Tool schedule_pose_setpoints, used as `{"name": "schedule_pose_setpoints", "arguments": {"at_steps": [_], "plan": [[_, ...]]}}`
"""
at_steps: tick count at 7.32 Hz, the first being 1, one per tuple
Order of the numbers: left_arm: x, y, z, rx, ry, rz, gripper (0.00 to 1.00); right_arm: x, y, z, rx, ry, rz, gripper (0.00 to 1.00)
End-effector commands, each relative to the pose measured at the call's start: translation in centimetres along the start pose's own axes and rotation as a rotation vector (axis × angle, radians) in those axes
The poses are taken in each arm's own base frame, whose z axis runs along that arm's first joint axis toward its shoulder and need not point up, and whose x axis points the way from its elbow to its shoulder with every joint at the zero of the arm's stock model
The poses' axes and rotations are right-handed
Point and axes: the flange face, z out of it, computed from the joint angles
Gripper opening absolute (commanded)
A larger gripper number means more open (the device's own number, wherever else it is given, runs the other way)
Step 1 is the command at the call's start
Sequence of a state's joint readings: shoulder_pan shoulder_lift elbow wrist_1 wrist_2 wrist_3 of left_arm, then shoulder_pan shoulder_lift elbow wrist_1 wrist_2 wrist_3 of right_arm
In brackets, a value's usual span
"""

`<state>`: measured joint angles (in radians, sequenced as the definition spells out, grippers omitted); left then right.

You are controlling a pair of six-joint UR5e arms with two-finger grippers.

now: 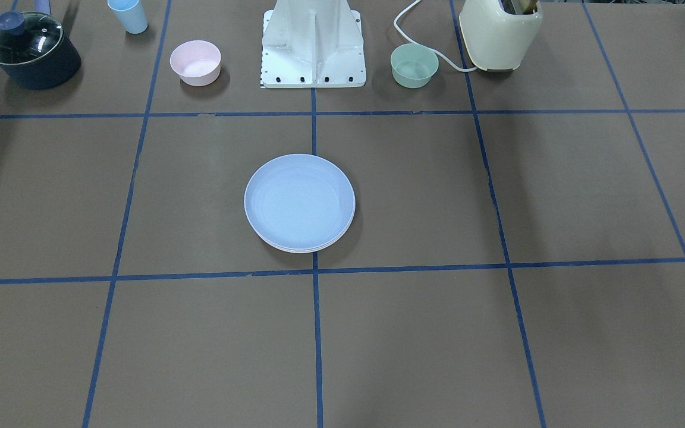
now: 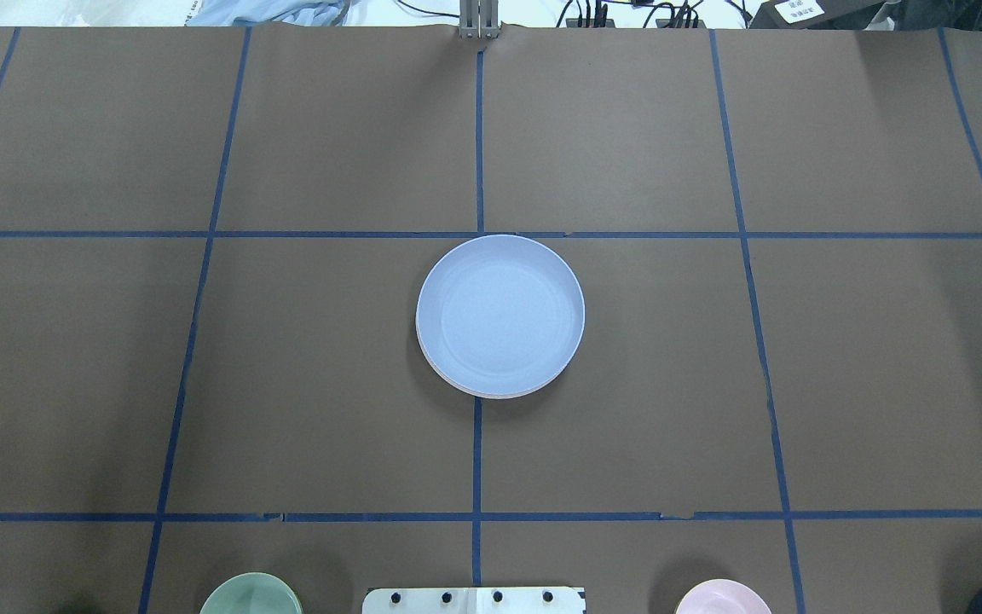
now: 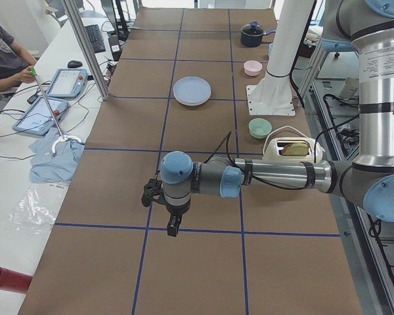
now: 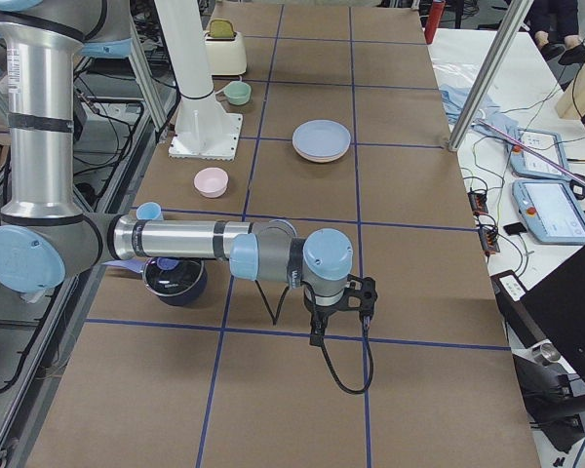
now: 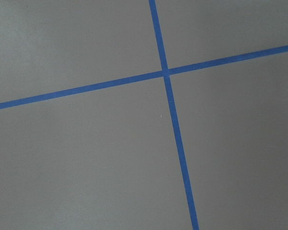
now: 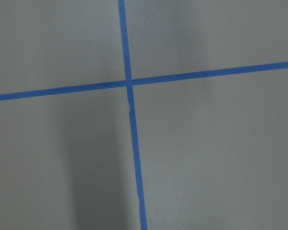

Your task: Stack three plates with pink and blue

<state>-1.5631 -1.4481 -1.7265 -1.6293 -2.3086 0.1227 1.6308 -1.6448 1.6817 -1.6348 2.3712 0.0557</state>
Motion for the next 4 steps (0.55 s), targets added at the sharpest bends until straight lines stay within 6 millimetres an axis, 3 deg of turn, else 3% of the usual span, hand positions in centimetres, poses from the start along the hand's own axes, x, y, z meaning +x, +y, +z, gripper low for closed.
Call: {"name": "schedule_pose_setpoints", "arguments": {"at_steps": [1,4], "plan": [[-0.1,0.0,0.1,-0.001,0.000,-0.001,1.00,0.0,0.0,0.5,-0.012,0.005,0.002,1.00],[-0.2,0.2,0.3,-0.006,0.007,-0.007,1.00,0.5,0.0,1.5,-0.031,0.010,0.037,1.00]]}}
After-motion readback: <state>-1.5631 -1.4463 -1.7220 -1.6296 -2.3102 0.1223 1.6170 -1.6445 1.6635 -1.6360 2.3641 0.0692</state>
